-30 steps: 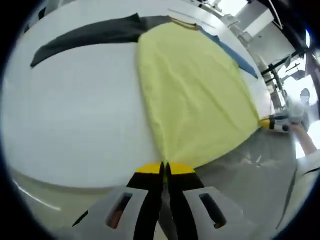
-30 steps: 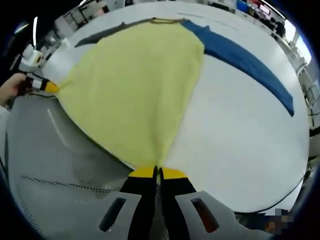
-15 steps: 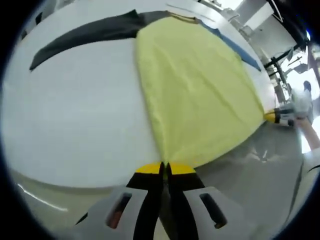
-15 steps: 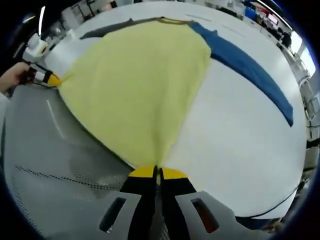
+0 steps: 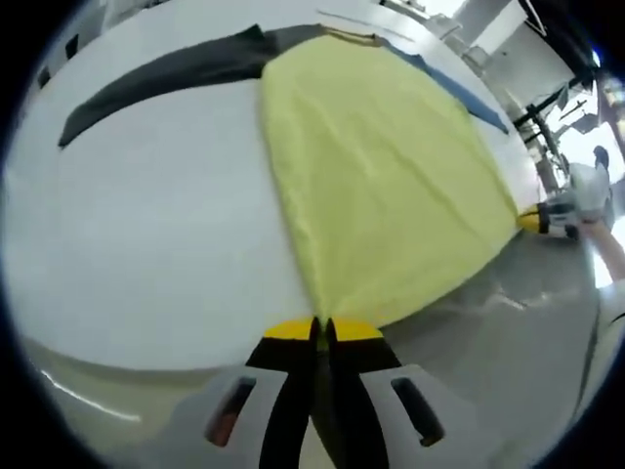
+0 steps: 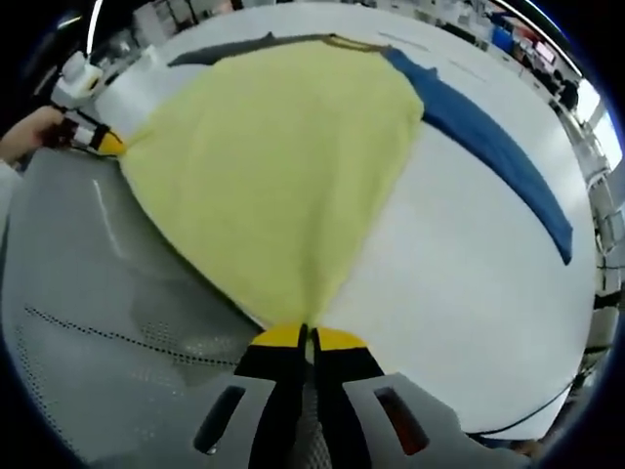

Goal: Fold the garment on the visible template until the final outline fits inside the template.

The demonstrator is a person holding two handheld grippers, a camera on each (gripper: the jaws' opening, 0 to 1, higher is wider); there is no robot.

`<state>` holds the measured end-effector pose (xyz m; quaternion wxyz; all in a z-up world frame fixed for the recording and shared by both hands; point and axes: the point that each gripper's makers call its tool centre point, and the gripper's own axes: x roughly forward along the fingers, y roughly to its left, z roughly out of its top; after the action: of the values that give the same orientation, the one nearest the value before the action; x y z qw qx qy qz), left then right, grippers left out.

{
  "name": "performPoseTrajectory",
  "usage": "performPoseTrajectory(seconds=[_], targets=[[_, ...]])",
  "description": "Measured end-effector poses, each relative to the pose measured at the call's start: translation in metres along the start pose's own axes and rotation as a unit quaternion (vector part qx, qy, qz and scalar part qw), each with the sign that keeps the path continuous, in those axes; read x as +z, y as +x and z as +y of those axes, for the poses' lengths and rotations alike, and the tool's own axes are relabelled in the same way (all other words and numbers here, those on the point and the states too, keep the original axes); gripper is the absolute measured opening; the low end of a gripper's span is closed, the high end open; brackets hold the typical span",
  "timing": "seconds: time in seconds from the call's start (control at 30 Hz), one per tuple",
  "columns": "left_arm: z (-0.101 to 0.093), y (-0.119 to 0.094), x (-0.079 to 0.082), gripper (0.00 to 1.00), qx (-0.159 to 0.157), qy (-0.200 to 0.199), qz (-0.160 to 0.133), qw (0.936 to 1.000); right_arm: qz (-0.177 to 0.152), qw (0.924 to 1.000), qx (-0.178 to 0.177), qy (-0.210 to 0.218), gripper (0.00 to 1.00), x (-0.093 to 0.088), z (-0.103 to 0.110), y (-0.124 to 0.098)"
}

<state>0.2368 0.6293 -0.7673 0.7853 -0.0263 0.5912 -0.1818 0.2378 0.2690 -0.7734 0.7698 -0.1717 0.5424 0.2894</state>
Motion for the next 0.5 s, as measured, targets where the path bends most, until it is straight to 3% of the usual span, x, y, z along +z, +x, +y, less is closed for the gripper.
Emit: performPoseTrajectory(seconds=[0.5], targets=[[0.0038, 0.0028, -0.0005, 0.02, 0.013, 0.018, -0.016, 0.9996, -0.002, 0.9997, -0.003, -0.023, 0.05, 0.0012, 0.0004, 0.0001]])
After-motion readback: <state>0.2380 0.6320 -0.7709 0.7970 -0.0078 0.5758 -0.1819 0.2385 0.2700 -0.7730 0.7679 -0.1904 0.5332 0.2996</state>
